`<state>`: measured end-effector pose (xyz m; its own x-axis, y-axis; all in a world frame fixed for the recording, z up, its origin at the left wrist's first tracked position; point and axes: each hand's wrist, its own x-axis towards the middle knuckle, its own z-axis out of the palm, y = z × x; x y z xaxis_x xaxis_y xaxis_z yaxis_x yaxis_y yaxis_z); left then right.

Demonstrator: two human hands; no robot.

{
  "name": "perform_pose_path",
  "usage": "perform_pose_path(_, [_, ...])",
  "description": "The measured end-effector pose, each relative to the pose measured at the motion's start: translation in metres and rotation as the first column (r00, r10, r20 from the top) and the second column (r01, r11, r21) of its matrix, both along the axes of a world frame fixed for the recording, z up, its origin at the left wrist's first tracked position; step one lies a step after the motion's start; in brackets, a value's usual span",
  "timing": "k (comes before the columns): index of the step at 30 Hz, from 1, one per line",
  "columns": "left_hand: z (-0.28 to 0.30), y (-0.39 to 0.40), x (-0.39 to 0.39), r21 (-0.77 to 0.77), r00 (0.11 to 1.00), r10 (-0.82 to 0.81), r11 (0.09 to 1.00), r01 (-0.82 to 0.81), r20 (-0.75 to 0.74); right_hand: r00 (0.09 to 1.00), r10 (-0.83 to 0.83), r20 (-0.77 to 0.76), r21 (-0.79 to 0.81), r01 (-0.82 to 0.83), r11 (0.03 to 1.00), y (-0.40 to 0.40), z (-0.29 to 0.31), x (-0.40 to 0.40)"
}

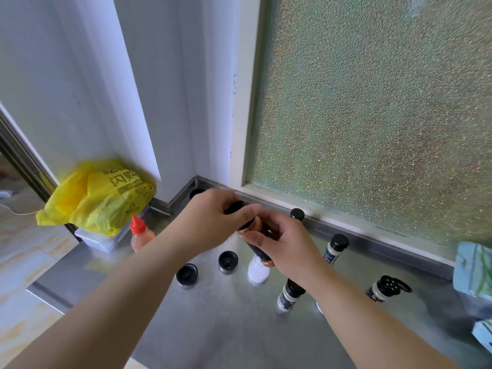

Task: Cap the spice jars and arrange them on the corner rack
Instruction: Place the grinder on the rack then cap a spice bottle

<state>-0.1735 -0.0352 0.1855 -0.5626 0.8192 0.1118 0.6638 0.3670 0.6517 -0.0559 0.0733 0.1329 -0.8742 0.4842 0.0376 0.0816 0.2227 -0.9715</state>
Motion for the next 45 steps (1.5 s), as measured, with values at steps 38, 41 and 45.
perform_pose_path(38, [-0.001,0.009,0.003,0.160,0.966,-0.009,0.987,-0.034,0.260,0.999,-0.015,0.028,-0.069,0.017,0.997,0.012,0.015,0.013])
perform_pose_path(41, [0.000,0.007,0.001,0.233,0.872,-0.158,0.971,0.052,0.463,0.999,-0.025,0.037,-0.101,0.029,0.994,0.013,0.013,0.014])
perform_pose_path(45, [0.001,0.004,0.000,0.296,0.769,-0.259,0.950,0.095,0.585,0.999,-0.025,0.027,-0.096,0.027,0.995,0.014,0.013,0.015])
